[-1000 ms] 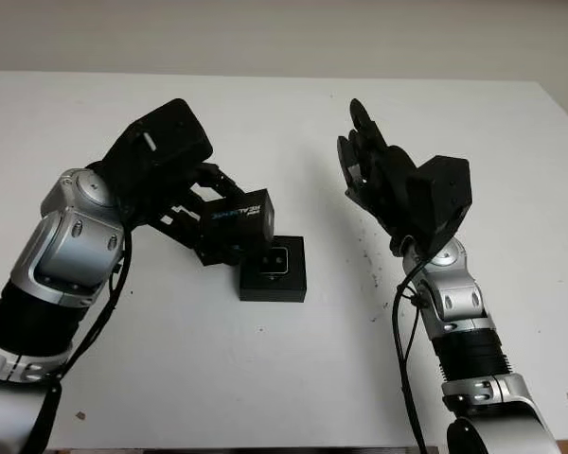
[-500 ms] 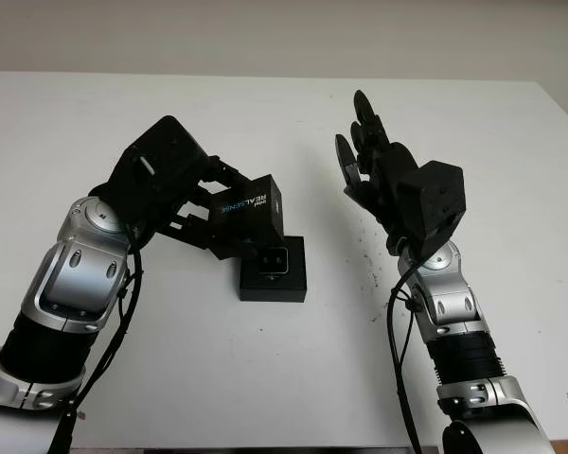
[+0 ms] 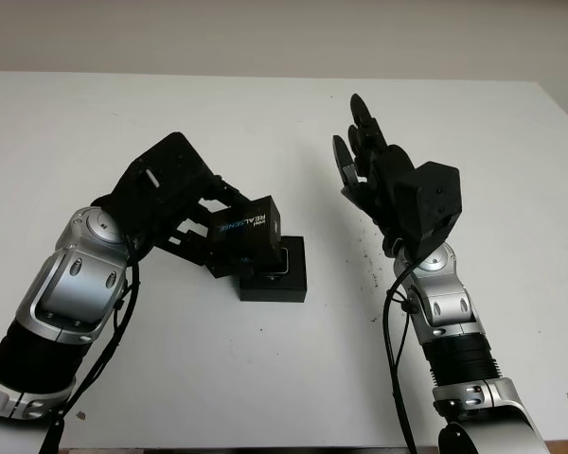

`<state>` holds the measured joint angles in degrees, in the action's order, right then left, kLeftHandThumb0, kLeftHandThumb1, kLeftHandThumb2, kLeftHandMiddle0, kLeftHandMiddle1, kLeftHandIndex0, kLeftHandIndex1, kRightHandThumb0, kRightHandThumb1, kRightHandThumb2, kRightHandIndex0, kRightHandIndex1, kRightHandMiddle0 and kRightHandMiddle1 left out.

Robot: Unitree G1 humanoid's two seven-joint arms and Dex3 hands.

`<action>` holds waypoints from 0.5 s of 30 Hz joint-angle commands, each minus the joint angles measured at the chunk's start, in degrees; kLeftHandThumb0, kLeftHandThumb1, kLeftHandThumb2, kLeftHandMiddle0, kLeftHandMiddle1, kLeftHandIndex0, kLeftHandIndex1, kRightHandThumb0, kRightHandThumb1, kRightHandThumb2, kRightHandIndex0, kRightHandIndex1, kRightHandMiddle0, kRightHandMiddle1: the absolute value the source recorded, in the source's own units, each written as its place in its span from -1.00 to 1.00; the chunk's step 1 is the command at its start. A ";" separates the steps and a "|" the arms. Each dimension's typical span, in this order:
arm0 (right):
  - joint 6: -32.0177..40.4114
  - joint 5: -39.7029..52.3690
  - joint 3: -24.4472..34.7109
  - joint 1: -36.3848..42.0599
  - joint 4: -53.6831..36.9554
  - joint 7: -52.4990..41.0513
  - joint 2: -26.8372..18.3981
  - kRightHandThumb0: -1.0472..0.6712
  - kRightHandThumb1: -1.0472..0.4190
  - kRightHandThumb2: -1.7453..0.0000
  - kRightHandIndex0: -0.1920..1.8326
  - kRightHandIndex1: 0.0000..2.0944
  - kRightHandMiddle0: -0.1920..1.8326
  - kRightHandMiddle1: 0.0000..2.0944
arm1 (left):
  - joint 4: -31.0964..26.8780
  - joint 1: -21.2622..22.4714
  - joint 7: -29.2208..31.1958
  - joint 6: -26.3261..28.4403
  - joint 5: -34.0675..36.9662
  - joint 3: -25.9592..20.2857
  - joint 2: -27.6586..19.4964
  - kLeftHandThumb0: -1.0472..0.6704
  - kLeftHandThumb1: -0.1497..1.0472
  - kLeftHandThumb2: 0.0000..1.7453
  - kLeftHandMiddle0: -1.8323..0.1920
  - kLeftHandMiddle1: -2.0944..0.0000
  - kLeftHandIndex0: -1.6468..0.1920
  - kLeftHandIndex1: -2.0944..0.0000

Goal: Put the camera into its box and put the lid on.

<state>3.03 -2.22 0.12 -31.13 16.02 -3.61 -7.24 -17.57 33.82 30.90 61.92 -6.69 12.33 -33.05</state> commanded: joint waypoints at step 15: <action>-2.47 -0.85 -0.19 -0.12 -0.13 1.25 1.02 -0.63 -1.00 0.36 -0.87 -0.94 -0.87 -0.94 | -4.27 0.22 -1.55 4.34 3.84 0.66 0.38 0.09 0.85 -0.93 0.51 -0.45 0.48 -0.55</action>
<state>1.60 -2.91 -0.08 -31.13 16.00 -2.53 -6.23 -20.67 33.82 29.65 66.23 -3.32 12.66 -33.20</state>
